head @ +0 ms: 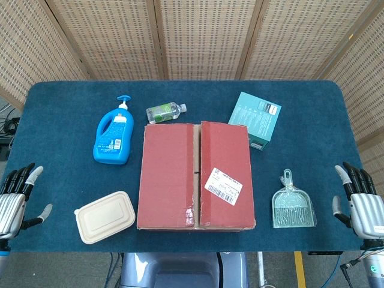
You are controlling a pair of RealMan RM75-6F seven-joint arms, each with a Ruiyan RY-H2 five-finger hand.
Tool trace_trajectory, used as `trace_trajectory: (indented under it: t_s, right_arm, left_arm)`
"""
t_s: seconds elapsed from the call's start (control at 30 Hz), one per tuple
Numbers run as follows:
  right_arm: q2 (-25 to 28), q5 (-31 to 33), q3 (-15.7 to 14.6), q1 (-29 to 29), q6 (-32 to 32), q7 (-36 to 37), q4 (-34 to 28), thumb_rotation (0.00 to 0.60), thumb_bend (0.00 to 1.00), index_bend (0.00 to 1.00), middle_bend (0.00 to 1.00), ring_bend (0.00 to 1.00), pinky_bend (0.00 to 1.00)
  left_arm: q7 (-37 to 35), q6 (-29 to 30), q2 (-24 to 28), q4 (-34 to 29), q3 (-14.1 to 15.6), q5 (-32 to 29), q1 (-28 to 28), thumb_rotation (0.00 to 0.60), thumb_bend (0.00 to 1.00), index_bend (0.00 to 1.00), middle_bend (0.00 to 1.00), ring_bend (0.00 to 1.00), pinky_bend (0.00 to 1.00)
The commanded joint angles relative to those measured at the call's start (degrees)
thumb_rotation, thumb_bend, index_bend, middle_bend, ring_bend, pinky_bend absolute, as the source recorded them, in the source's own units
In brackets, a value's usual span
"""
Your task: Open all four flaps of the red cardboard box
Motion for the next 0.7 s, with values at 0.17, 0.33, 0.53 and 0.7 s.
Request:
trace_trajectory:
  t_s: [0.17,0.33,0.53,0.7]
  right_arm:
    - [0.1,0.1,-0.1,-0.1,-0.1,0.5,0.3,0.600,0.65,0.02,0.04,0.00,0.00]
    - [0.2,-0.2,-0.3,-0.2,0.0,1.1,0.8,0.600,0.65,0.02,0.04,0.00,0.00]
    - [0.1,-0.4,-0.3,-0.1,0.0,1.9,1.4,0.600,0.65,0.02,0.04,0.00,0.00]
    - [-0.1,-0.9,-0.2,-0.1,0.5,2.6,1.9,0.600,0.65,0.02,0.05,0.00,0.00]
  left_arm:
    - [0.5,-0.2,0.0,-0.4,0.1,0.1,-0.1,0.518,0.35,0.03,0.00,0.00,0.00]
    - [0.8,0.1,0.0,-0.8,0.2,0.4,0.2,0.517,0.35,0.03,0.00,0.00,0.00]
    - [1.0,0.2,0.3,-1.3,0.3,0.5,0.3,0.519,0.35,0.03,0.00,0.00,0.00]
    - [1.0,-0.4,0.4,-1.5,0.3,0.7,0.0,0.517,0.35,0.03,0.00,0.00,0.00]
